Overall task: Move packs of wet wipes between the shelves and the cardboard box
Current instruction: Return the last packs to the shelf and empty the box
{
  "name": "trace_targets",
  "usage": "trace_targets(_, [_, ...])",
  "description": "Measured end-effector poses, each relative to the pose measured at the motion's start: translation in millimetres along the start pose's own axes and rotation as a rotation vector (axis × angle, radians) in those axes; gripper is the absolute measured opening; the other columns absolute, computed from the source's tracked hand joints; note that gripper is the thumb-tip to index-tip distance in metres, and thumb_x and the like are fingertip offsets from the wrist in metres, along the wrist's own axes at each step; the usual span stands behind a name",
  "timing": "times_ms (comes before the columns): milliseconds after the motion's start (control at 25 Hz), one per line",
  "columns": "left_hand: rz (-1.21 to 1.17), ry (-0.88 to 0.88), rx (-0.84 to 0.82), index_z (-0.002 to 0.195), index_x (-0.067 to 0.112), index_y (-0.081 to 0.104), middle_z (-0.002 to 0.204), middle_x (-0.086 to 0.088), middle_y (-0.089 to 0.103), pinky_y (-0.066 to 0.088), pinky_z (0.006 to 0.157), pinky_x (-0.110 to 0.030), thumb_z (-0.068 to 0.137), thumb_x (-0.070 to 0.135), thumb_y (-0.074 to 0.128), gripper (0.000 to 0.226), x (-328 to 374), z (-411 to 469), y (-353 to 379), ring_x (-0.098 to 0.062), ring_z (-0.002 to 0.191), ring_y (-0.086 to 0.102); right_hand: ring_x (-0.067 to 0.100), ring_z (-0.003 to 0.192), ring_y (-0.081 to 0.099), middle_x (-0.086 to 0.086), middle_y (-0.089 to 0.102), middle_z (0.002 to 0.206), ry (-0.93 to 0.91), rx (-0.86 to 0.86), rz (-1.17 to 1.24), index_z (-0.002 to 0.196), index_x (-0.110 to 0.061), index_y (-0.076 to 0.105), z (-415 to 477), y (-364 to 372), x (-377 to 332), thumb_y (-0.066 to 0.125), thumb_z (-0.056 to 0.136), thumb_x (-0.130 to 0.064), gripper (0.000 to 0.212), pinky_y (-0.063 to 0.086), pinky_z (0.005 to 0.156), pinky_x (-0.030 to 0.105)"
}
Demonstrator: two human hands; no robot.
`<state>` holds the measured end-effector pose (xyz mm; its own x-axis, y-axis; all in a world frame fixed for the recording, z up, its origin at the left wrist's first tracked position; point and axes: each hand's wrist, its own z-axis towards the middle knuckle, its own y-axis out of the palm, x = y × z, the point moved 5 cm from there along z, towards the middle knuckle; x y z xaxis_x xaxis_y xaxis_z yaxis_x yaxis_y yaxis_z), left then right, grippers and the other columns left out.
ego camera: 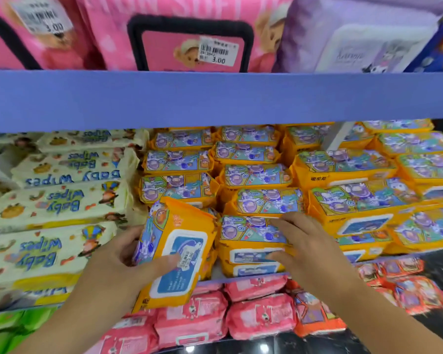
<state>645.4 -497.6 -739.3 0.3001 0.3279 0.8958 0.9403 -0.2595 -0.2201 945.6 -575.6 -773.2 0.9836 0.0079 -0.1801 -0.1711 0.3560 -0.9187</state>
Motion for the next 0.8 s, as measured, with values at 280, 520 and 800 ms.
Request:
trace_targets(280, [-0.001,-0.032,-0.022,0.084,0.039,0.077,0.082,0.012,0.08,0.057,0.052,-0.029,0.071,0.013,0.085,0.031,15,2,-8,-0.014,0.069,0.077,0.024,0.115,0.053,0.001,0.058,0.124,-0.05,-0.101,-0.059,0.131,-0.017,0.055,-1,4,-12,0.074,0.079,-0.05,0.064,0.041,0.102,0.035])
trace_targets(520, [0.001,-0.019,-0.082,0.1,0.031,0.074,0.087,0.009,0.08,0.062,0.057,-0.029,0.069,0.009,0.086,0.039,12,-2,-3,-0.014,0.073,0.078,0.027,0.133,0.047,0.005,0.05,0.139,0.057,-0.217,-0.08,0.14,-0.013,0.048,-13,0,-26,0.073,0.077,-0.049,0.077,0.027,0.119,0.044])
trace_targets(800, [0.407,0.217,-0.209,0.098,0.053,0.07,0.091,0.032,0.073,0.055,0.065,-0.016,0.068,0.036,0.091,0.041,58,1,4,0.006,0.077,0.071,-0.024,0.136,0.018,-0.046,0.022,0.146,0.229,-0.278,0.594,0.149,-0.047,0.024,11,-42,-76,0.071,0.081,-0.051,0.083,0.017,0.103,-0.004])
